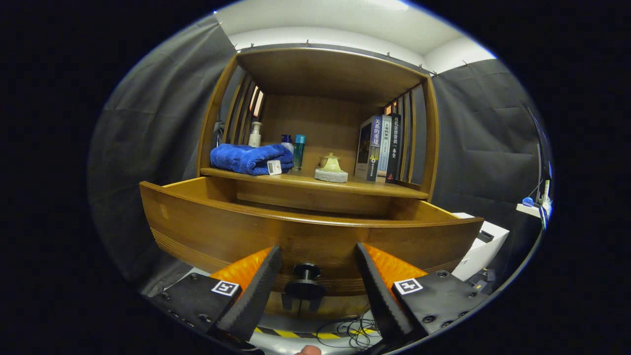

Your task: Pull open the drawer, take out the items inside it, and place them on the countertop above the cabinet.

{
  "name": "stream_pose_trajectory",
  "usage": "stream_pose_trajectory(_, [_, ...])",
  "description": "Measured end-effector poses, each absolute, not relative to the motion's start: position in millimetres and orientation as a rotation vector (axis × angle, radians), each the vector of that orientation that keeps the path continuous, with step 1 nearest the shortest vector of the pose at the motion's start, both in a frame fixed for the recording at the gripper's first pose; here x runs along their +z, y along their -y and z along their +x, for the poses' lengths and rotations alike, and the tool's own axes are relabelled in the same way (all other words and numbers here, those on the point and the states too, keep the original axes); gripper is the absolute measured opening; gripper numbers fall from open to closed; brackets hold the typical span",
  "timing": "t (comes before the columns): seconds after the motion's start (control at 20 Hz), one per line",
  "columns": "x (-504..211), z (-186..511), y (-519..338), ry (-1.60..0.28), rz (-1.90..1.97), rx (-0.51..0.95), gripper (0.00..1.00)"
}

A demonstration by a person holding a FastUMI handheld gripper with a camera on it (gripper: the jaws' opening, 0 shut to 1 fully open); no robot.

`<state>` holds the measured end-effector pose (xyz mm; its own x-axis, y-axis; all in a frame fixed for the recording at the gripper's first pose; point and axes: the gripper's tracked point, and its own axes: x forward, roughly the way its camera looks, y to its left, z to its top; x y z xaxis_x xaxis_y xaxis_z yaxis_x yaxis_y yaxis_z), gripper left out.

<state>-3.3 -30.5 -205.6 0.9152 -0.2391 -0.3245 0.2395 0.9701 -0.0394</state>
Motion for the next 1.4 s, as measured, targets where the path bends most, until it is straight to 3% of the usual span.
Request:
stream_pose_trajectory(0.3, [-199,3,31,-0.321,0.014,-0.24,0.99])
stream_pose_trajectory(1.4, [-211,137,61,-0.27,0.059,-0.22,1.0])
